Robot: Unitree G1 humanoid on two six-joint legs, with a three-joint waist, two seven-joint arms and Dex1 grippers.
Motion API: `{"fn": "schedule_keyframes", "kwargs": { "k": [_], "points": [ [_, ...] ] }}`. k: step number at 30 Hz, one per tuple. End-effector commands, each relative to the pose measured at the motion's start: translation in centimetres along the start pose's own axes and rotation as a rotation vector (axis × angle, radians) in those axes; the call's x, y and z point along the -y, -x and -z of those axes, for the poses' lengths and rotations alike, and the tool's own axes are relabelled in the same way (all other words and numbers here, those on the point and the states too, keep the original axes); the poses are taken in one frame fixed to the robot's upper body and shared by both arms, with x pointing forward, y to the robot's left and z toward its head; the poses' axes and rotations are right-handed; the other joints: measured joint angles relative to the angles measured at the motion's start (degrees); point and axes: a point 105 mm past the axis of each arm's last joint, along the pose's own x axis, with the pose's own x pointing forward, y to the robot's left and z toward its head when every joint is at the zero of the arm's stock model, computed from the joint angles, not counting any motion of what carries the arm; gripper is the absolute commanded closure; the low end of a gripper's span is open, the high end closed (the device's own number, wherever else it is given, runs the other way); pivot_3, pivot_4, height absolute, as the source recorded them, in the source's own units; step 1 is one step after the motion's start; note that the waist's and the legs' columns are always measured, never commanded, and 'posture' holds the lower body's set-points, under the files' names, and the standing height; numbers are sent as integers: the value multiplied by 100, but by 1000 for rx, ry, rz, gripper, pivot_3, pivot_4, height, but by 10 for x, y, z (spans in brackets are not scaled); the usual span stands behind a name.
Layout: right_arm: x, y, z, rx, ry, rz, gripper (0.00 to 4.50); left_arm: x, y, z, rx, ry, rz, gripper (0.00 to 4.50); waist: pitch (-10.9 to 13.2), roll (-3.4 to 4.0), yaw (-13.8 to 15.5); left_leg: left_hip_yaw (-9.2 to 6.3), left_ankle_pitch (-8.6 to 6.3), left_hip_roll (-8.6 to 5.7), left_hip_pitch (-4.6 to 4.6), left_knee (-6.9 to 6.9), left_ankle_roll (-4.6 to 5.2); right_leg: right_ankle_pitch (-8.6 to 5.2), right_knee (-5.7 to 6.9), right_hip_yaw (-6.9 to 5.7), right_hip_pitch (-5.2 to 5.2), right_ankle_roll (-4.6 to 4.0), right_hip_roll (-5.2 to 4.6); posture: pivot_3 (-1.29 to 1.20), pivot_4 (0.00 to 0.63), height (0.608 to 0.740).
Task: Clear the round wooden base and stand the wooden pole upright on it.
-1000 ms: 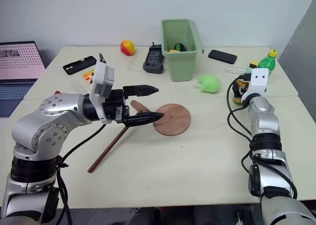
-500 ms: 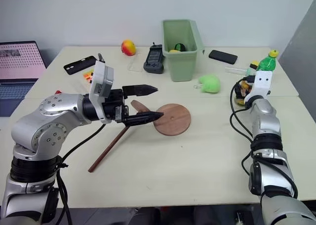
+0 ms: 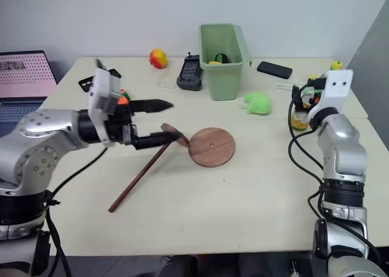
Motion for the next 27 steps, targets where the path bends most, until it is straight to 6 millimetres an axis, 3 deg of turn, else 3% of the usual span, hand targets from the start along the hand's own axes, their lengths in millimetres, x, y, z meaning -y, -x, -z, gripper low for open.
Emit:
{"fn": "schedule_keyframes", "kwargs": {
  "k": [1,3,6,9,12,15,20,24,27],
  "points": [
    [-55,15,-32,98,-18,-317,10,-34,29,26,-166,62,-178,0,0,0,0,-1,-5,0,1,0,8,0,-1,-2,1,0,2,0,150,740],
    [-86,25,-28,78,-53,-503,10,-39,36,43,-266,92,-170,0,0,0,-5,-2,-6,0,3,-1,10,0,0,-2,3,0,2,0,150,740],
    [-137,58,-11,-6,-83,-836,10,-40,38,67,-411,162,-122,0,1,1,17,-8,-6,-3,-1,-1,10,0,-2,-9,4,0,12,0,150,740],
    [-163,91,9,-96,-102,-1058,10,-32,39,89,-553,205,-34,0,3,-1,85,-13,-6,-9,-11,4,11,-1,-5,-16,3,0,9,0,150,740],
    [-172,118,19,-187,-173,-1187,10,-30,32,97,-604,253,-2,0,6,-5,113,-19,-5,-12,-15,7,11,-1,-9,-19,4,0,7,0,150,740],
    [-178,142,36,-274,-131,-1277,10,-28,19,108,-645,225,24,0,6,-7,148,-22,-5,-12,-14,11,11,-1,-7,-23,5,0,6,0,150,740],
    [-179,150,43,-305,-140,-1268,10,-30,-8,126,-659,218,14,0,8,-9,156,-22,-5,-10,-11,19,12,-1,1,-21,6,1,10,0,150,740],
    [-177,154,43,-329,-137,-1269,10,-30,-11,130,-676,222,25,0,9,-12,137,-23,-5,-9,-12,22,11,-1,2,-22,4,1,14,0,150,740],
    [-174,155,44,-340,-134,-1259,0,-32,-5,130,-696,227,21,724,9,-12,136,-23,-5,-6,-12,20,11,-1,0,-20,4,1,16,0,150,740]
  ]
}}
